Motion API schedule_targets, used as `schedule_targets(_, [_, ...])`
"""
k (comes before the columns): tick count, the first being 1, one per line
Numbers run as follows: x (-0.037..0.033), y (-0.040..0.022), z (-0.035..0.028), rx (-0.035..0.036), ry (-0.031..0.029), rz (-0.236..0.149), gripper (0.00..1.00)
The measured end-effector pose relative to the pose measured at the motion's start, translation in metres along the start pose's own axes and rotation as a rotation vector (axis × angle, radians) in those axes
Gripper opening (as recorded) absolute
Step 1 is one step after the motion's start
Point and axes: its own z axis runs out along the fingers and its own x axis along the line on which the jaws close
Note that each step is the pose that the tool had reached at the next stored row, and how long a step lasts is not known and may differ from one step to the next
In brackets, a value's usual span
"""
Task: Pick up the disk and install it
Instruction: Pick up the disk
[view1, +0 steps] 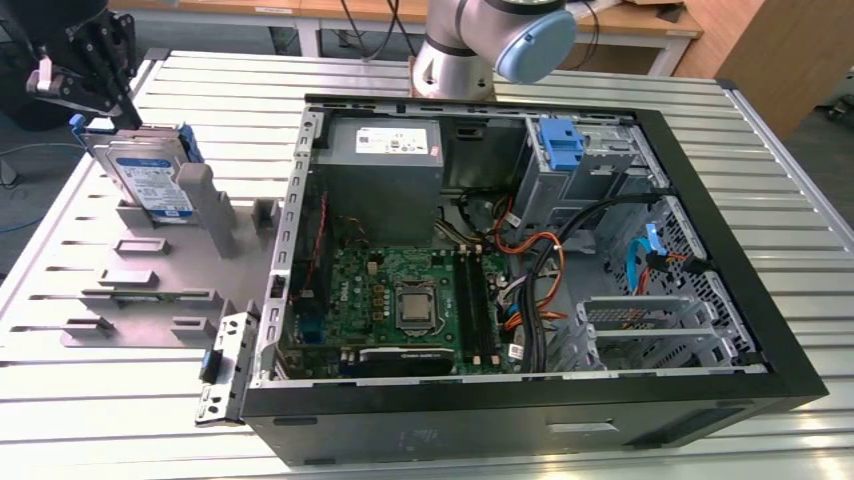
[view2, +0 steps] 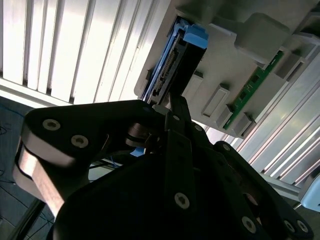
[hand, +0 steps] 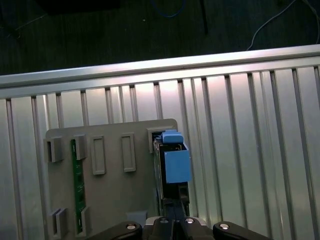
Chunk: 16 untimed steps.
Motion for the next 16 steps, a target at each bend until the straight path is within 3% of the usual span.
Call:
schedule_targets(3, [0.0,0.0,0.0001,-0.0001,0.0,0.0,0.17])
schedule_targets(9, [0.0,0.0,0.0004,0.0,0.0,0.0,0.47])
schedule_targets(12, [0.0,0.0,0.0005,0.0,0.0,0.0,0.53])
schedule_targets(13, [0.0,0.0,0.0005,0.0,0.0,0.0,0.59])
schedule_targets(16, [0.0,0.0,0.0007,0.0,0.0,0.0,0.59])
